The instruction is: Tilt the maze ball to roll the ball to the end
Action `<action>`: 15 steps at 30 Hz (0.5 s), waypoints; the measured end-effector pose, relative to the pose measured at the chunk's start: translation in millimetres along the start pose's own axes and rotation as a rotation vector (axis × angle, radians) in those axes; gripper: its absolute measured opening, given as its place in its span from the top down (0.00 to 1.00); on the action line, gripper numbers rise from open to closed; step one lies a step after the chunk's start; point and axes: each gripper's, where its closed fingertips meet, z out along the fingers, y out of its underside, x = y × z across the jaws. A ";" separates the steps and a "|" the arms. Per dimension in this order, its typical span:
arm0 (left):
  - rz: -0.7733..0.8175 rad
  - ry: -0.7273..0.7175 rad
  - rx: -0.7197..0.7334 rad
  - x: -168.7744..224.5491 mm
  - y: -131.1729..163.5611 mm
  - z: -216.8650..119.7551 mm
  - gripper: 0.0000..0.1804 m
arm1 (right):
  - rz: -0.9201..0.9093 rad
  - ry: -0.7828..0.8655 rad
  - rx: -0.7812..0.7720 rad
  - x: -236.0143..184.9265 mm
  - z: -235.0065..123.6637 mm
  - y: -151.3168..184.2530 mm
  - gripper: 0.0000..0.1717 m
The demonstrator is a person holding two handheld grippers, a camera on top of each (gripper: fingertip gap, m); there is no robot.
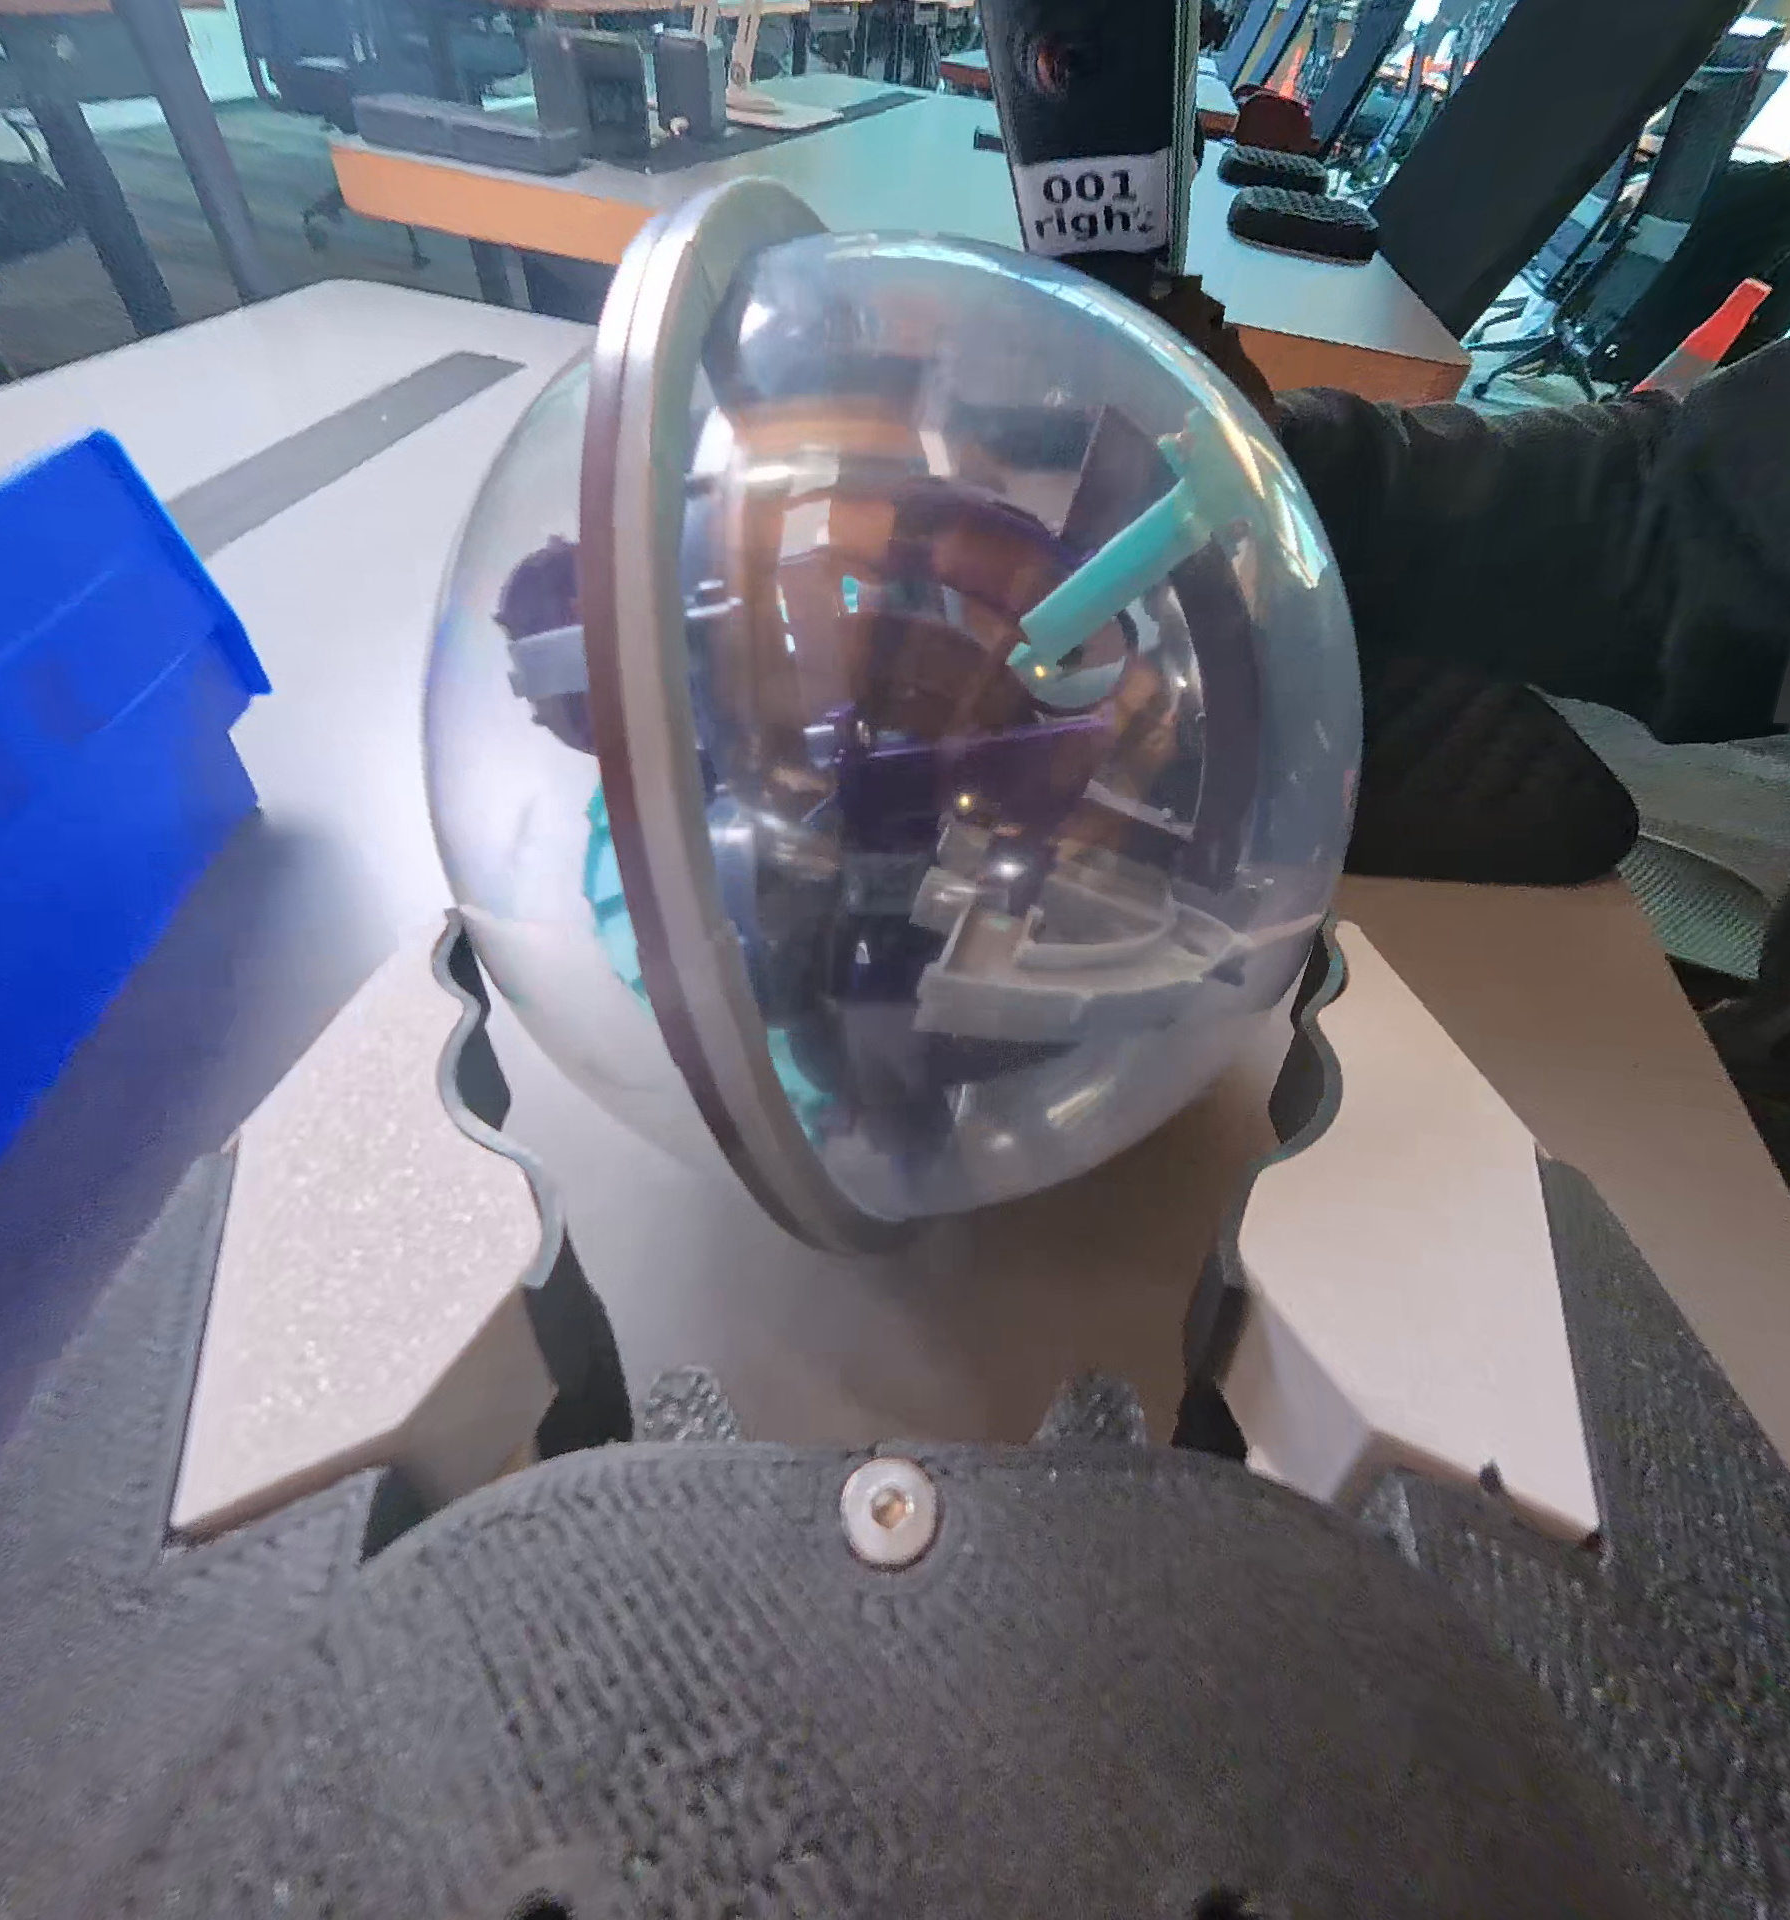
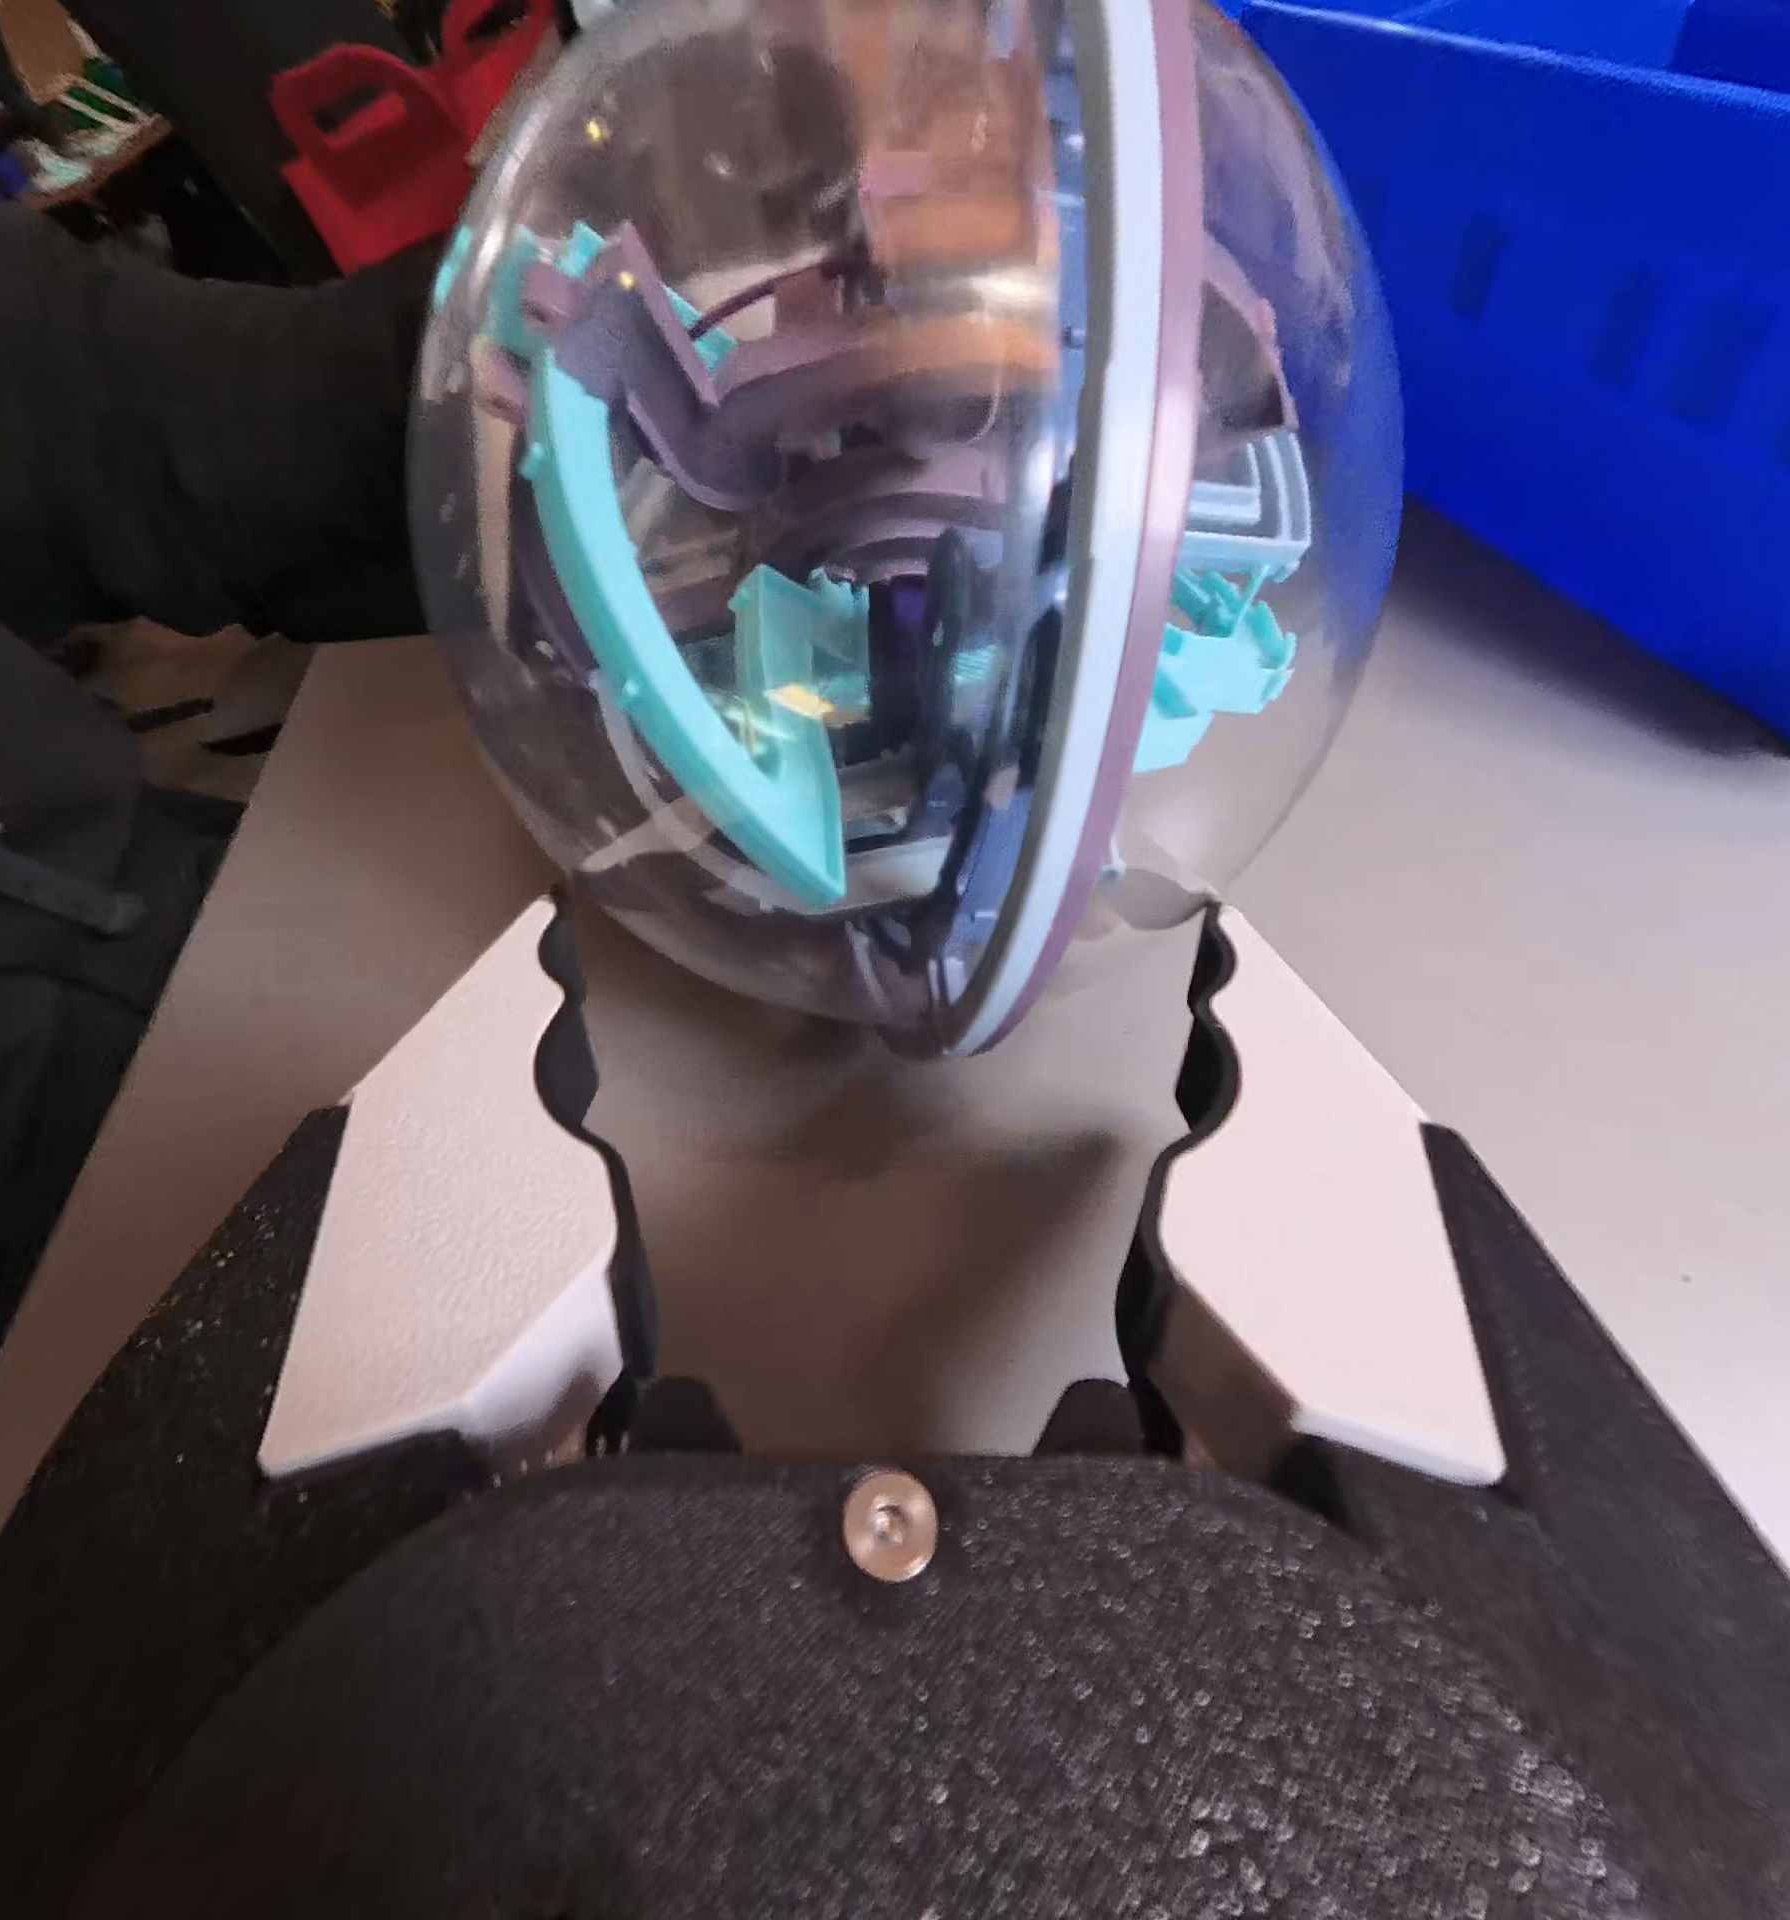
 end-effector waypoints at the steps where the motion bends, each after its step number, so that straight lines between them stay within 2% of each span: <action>1: 0.023 -0.004 0.003 0.3 -0.2 -1.8 0.17 | -0.024 0.018 0.006 0.5 2.0 -0.4 0.35; 6: 0.142 -0.019 0.054 3.5 -9.1 -15.1 0.18 | -0.115 0.079 0.057 -5.2 9.2 -12.2 0.35; 11: 0.230 -0.028 0.159 9.4 -58.4 -33.9 0.18 | -0.181 0.097 0.158 -12.9 -3.2 -55.6 0.35; 15: 0.334 -0.045 0.224 10.5 -115.3 -51.7 0.18 | -0.287 0.135 0.197 -15.6 -26.6 -111.4 0.35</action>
